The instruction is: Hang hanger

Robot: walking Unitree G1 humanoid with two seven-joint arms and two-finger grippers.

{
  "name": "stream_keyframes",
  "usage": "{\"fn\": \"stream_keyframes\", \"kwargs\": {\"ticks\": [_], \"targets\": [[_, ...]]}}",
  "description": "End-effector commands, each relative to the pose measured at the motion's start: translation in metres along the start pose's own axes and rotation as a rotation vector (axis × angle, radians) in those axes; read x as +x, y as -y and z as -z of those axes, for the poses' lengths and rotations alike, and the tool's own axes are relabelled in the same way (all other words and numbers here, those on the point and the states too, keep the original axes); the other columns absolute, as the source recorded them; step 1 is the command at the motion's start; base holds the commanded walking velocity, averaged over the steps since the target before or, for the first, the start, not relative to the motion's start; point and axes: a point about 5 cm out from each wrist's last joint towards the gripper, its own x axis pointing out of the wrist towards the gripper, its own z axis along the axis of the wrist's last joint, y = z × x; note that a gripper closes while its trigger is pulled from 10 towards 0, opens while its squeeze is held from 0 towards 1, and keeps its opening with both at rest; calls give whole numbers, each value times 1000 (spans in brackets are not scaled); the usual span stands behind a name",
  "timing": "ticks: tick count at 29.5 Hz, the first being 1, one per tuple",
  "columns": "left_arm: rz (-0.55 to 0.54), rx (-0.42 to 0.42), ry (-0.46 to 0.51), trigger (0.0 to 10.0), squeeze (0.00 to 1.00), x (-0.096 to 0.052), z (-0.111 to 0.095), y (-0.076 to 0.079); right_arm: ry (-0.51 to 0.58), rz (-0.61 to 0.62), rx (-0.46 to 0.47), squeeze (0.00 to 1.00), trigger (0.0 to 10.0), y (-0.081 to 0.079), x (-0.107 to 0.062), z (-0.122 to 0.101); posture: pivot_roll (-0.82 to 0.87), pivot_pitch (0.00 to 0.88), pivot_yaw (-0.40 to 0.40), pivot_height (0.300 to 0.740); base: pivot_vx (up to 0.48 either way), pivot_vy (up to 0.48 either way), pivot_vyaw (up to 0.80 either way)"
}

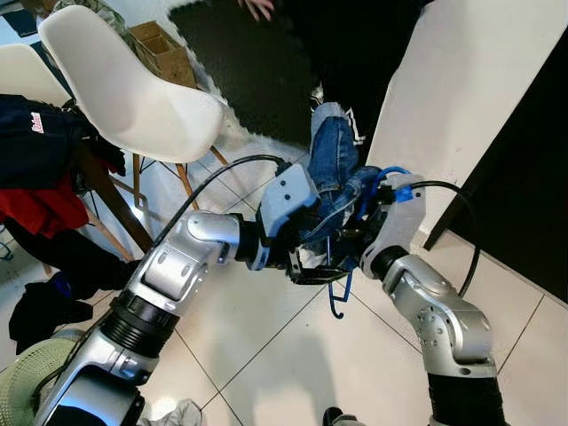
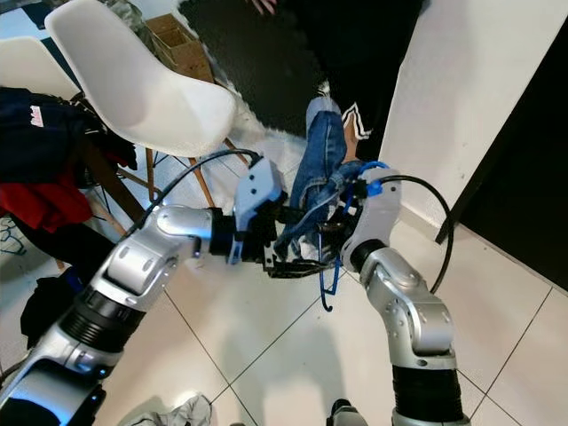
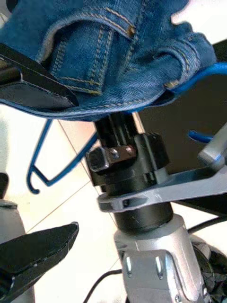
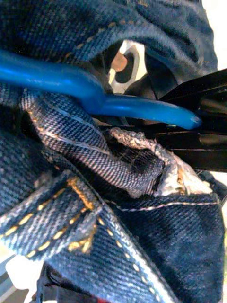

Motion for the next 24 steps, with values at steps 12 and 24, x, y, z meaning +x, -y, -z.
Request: {"fn": "stream_keyframes", "kwargs": {"ticks": [12, 24], "targets": [[104, 33, 7, 10000, 0, -49, -18, 6, 75, -2, -160, 0, 10000, 33, -13, -23, 68, 220, 38, 740, 0, 0, 0], [226, 102, -36, 10000, 0, -99, -36, 20, 96, -32, -253, 0, 10000, 61, -30, -37, 76, 214, 33, 740, 0, 0, 0]]}}
